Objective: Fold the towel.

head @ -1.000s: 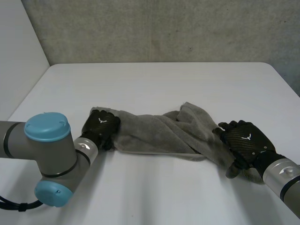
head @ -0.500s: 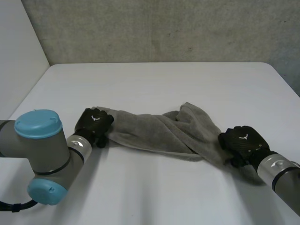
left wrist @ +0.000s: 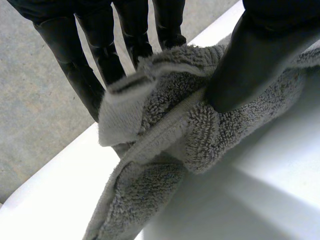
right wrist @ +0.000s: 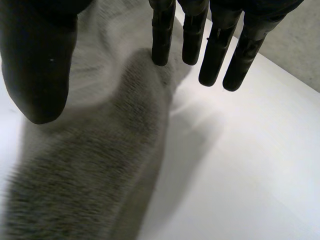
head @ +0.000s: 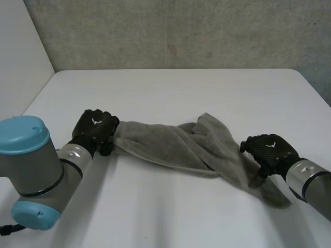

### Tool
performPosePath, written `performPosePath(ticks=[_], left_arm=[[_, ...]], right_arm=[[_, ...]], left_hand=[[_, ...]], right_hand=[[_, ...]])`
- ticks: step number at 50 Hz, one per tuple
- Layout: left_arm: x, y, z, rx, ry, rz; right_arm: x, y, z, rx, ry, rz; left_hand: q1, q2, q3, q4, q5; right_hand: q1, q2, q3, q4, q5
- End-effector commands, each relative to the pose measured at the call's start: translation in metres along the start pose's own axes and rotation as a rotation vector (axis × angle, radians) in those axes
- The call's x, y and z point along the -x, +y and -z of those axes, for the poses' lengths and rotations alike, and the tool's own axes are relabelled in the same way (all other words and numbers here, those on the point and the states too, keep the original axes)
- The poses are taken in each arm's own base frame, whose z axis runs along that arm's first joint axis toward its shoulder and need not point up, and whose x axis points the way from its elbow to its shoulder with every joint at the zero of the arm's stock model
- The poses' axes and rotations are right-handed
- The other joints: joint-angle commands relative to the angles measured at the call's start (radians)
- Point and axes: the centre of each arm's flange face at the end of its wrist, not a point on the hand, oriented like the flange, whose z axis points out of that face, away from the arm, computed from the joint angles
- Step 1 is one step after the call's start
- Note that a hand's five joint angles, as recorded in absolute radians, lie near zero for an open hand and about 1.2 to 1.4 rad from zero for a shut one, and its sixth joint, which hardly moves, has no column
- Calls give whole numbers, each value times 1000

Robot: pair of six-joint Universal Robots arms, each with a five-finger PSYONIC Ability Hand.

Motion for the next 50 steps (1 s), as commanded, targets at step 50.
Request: performPosePath(ticks=[50], left_arm=[[30, -46, 26, -151, 10, 261]], right_arm=[[-67, -79, -76, 39, -52, -167]], left_hand=[[54, 45, 26, 45, 41]], right_hand=[[872, 883, 884, 888, 910]])
